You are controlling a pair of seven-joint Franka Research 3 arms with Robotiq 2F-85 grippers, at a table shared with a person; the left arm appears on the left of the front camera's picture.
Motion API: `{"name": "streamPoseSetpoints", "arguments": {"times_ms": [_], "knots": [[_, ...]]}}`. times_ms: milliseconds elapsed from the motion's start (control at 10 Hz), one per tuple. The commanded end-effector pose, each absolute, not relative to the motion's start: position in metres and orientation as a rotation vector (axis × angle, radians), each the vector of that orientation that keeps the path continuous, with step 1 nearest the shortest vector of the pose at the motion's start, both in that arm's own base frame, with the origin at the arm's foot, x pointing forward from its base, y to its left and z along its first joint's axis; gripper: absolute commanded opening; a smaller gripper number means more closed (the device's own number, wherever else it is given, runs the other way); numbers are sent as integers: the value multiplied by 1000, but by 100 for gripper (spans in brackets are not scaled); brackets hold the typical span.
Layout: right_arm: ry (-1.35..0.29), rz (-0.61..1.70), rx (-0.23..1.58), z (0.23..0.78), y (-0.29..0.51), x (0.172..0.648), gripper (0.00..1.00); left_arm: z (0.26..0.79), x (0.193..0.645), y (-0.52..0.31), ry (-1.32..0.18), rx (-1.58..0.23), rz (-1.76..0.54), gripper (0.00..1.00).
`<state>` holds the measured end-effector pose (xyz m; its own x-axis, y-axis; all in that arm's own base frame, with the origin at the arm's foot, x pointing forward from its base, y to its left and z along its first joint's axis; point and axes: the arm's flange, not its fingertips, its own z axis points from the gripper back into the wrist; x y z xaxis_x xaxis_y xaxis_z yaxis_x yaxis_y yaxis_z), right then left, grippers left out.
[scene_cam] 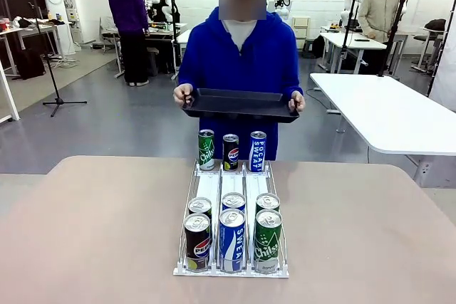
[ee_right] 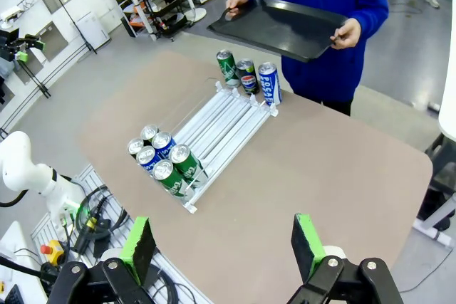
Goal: Retrieve and hand over the desired beverage to the person.
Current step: Pick up a can of the same type that the person held from the Automatic Can Dispenser.
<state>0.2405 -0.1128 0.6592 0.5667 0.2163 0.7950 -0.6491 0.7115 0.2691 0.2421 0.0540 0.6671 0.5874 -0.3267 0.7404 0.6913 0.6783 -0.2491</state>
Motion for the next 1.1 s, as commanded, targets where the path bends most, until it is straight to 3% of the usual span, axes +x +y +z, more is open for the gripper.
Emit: {"name": "streamPoseSetpoints", "arguments": {"times_ms": [0, 1000], "knots": [[-829, 563, 617, 659, -112, 241, 100, 667, 243, 54, -723, -575, -652, 100], [-829, 563, 617, 659, -112, 241, 100, 667, 243, 54, -723, -575, -652, 100]]}}
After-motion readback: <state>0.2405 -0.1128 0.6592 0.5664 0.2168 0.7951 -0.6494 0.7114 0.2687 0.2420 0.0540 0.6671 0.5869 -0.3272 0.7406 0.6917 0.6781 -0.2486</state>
